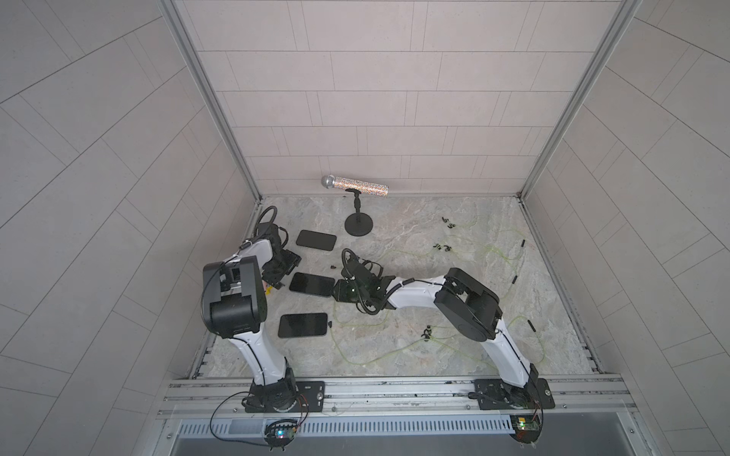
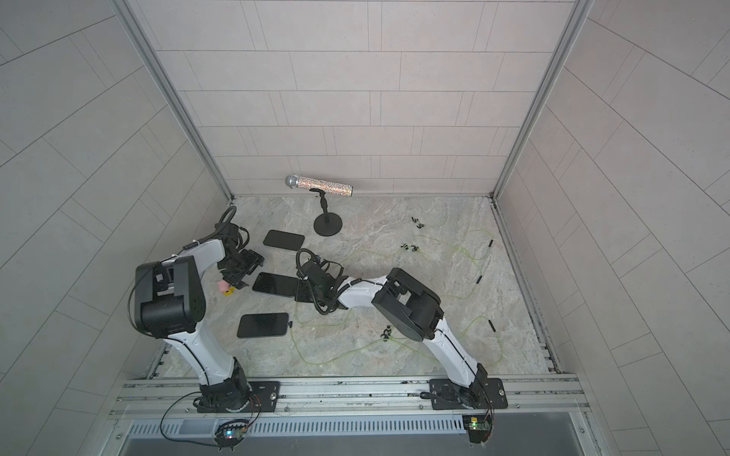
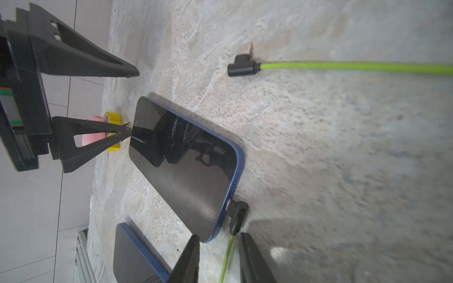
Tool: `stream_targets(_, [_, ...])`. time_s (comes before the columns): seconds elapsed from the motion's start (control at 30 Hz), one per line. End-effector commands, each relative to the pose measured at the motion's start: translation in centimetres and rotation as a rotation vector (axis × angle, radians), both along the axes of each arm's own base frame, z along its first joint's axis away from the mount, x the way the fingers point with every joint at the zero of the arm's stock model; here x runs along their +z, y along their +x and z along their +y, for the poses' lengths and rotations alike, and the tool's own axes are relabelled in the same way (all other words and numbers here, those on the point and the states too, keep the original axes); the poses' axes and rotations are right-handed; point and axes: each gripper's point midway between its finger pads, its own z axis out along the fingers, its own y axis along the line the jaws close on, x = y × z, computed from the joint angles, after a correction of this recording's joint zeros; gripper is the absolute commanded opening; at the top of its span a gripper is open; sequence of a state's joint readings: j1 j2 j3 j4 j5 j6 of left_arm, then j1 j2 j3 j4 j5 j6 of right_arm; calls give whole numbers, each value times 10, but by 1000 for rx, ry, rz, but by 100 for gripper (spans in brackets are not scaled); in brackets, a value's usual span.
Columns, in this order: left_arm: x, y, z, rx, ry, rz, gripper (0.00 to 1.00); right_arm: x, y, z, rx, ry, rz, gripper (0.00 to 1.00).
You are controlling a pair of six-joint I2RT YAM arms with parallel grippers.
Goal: Plug wired earphones into phones
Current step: Place the phone at the center of the board.
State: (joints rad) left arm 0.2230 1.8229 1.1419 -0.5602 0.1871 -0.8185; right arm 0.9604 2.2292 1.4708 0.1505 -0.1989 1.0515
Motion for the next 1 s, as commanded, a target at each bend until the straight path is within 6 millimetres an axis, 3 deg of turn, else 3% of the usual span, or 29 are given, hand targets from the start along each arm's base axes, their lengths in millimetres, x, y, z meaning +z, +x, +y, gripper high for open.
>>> stream_targets(0.0, [-7,-10,-6,7,-13,18,81,-12,2,0,-7,-38,12,31])
stream_targets(0.33, [-13,-22,-19,18,-60,11,81,-15,4,0,-1,-48,-2,31])
stream_targets(0.67, [-7,-33,-33,19,-130,-5,81,3,2,-2,57,-30,-65,34])
stream_targets(0.8, [6,-34,-32,16,-118,-31,81,21,1,-16,79,-70,-135,37])
stream_targets(0.97, [47,-24,-22,-49,-53,-88,81,62,0,-29,159,-106,-255,45])
